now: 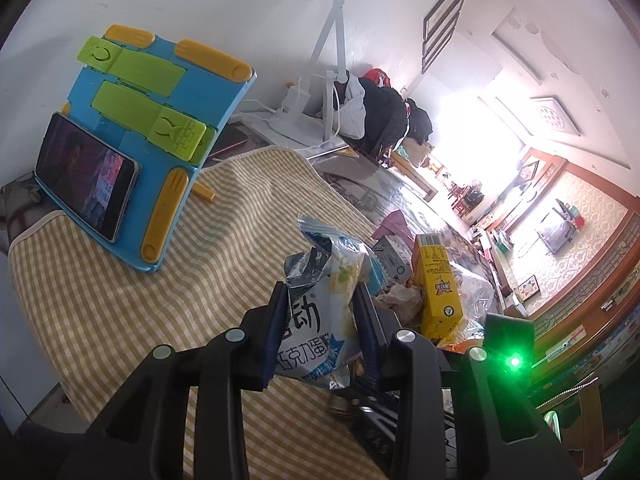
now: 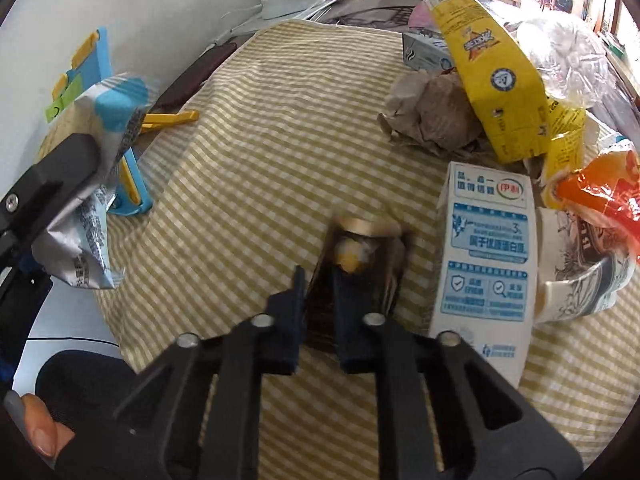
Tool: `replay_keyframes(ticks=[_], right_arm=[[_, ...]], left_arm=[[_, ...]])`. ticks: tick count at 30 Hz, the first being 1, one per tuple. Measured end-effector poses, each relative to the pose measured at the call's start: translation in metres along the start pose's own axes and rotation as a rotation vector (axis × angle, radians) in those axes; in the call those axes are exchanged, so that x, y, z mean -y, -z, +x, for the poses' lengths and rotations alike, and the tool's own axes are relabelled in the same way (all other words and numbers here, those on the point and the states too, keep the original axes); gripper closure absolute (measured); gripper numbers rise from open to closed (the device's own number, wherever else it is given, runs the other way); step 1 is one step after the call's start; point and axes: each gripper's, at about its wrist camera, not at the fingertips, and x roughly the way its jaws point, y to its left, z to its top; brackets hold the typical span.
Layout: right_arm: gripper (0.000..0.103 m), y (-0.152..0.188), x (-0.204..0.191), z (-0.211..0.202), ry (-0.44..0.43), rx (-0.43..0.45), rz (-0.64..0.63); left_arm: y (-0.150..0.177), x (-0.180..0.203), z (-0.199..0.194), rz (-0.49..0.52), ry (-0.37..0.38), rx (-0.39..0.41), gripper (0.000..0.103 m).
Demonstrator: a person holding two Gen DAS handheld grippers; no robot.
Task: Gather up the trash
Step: 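Grasp the small brown carton with the right gripper while the left holds the pouch, then carry the brown carton into the bucket and open the right gripper while the left carries the pouch over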
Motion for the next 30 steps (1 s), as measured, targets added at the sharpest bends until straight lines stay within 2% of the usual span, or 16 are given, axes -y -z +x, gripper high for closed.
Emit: replay_keyframes(ticks=[6,12,16,21,30], right_arm=[[0.096,-0.003,0.028,-0.039,-0.082,0.104,0.093],[0.096,0.001,0.059,-0.098,-0.111,0.226,0.120],[0.096,0.005,0.081,-0.125,-0.093,0.278,0.137],[0.096,0.018,0.118,-0.155,-0.039,0.329,0.159],[0.096,0.049,0.197,-0.199,0.070,0.435,0.245]], left_arm=[[0.001,0.001,0.001,0.011,-0.008,-0.005,0.071],[0.003,0.010,0.009,0.063,-0.020,-0.027,0.071],[0.007,0.020,0.016,0.112,-0.002,-0.056,0.071],[0.020,0.037,0.030,0.190,0.043,-0.132,0.071],[0.043,0.078,0.031,0.370,0.036,-0.126,0.071]])
